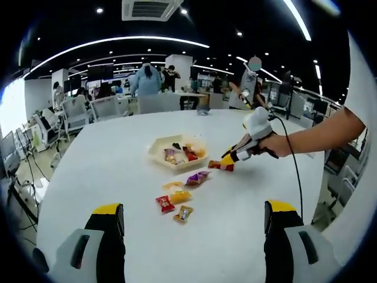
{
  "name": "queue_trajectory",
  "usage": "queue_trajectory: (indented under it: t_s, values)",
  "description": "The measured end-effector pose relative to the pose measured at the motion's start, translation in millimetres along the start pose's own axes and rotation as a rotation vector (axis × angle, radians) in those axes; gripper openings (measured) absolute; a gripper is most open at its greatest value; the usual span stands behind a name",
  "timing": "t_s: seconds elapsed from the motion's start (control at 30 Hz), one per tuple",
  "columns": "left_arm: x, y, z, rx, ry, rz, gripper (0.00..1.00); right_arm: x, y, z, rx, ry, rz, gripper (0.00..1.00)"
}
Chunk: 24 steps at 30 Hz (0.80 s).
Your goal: Place the target food into the container with the food tongs after gripping and lifting it, then release it inside without dropping or visibly crushing the food.
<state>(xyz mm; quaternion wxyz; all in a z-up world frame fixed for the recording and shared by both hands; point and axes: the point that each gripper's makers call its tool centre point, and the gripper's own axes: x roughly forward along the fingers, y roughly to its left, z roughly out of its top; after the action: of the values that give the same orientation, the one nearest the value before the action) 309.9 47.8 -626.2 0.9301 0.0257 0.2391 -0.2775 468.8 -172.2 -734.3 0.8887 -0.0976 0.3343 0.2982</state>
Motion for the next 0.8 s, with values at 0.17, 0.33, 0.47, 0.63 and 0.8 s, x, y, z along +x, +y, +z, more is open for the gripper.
queue_trajectory:
  t_s: [0.17, 0.33, 0.47, 0.63, 0.8]
  values:
    - [-2, -0.1, 0.7, -0.001, 0.001, -0.001, 0.99, -1, -1, 0.4, 0.055, 0.009, 0.005, 0.21]
    - [-4, 1.3, 5.6, 0.007, -0.008, 0.001, 0.99, -5, 2, 3.2, 0.07, 0.008, -0.002, 0.21]
    - [-7, 2.0, 7.6, 0.015, -0.014, 0.003, 0.99, -13, 4, 8.7, 0.069, -0.008, -0.006, 0.21]
    - [-11, 3.3, 4.1, 0.019, -0.009, 0.007, 0.99, -27, 7, 17.2, 0.058, -0.039, -0.018, 0.21]
    - [-11, 1.2, 2.1, 0.014, -0.005, -0.005, 0.99, -44, 11, 23.0, 0.093, -0.066, -0.027, 0.22]
